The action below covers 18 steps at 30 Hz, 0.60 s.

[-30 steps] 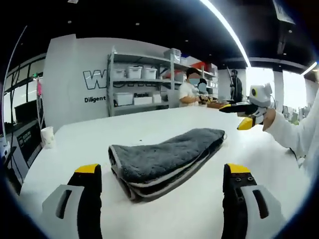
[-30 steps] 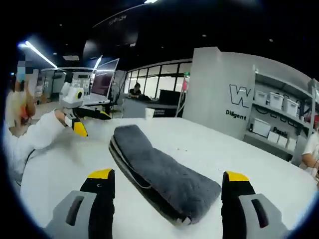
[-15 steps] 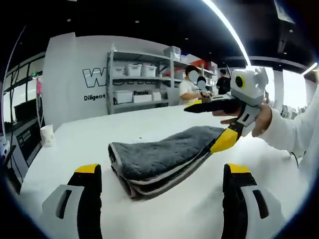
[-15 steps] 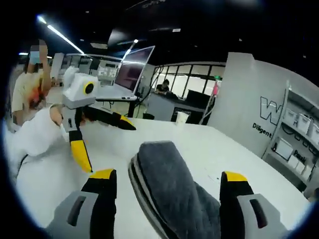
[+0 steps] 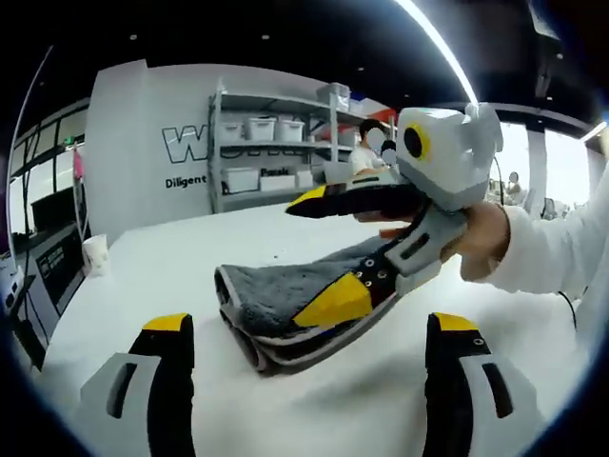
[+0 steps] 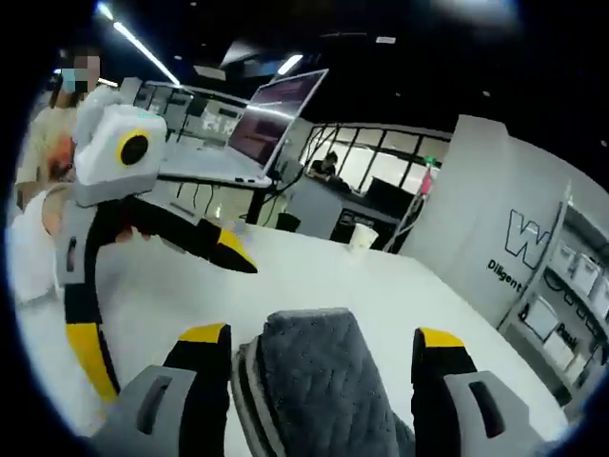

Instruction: Open the folded towel by lifting each exposed corner and separating the folded layers until the towel lies flat within the target outline without major curled edges

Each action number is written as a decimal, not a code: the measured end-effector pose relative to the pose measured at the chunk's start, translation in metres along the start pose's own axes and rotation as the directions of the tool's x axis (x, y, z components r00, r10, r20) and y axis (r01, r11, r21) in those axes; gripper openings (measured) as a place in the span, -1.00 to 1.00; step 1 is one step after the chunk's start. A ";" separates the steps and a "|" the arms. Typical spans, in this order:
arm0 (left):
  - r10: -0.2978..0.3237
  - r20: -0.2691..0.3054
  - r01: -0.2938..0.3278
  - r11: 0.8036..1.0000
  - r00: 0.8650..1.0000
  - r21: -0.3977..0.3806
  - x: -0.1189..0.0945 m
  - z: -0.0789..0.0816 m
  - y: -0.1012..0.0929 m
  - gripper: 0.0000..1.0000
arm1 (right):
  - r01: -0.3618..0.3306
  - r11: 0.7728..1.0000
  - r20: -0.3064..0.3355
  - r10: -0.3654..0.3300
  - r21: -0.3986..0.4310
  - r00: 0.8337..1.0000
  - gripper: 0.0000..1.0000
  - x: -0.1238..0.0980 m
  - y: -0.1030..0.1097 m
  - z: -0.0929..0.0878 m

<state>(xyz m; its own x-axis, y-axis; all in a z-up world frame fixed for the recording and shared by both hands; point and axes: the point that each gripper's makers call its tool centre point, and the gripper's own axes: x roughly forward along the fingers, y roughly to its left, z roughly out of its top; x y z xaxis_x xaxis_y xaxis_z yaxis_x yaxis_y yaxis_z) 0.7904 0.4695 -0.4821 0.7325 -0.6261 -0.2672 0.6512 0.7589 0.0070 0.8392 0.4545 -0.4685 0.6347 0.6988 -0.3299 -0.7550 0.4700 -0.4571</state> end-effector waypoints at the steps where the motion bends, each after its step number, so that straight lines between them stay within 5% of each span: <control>1: 0.000 -0.002 0.000 1.000 1.000 0.000 0.000 -0.001 -0.002 0.99 | 0.003 1.000 -0.009 -0.003 -0.025 1.000 0.53 0.003 0.001 -0.001; 12: 0.002 -0.011 -0.002 1.000 1.000 0.000 -0.001 -0.001 0.006 0.99 | 0.020 1.000 -0.014 -0.020 -0.024 1.000 0.20 0.030 0.005 -0.010; 18: 0.004 -0.011 -0.004 1.000 1.000 -0.003 -0.001 0.000 0.004 0.99 | 0.016 0.995 -0.027 -0.018 -0.098 0.999 -0.01 0.034 0.012 -0.017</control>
<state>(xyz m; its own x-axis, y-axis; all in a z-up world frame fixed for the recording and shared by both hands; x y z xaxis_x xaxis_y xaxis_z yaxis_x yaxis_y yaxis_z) 0.7922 0.4732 -0.4821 0.7328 -0.6214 -0.2773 0.6478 0.7618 0.0048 0.8547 0.4743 -0.4995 0.6528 0.6753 -0.3434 -0.7251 0.4257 -0.5413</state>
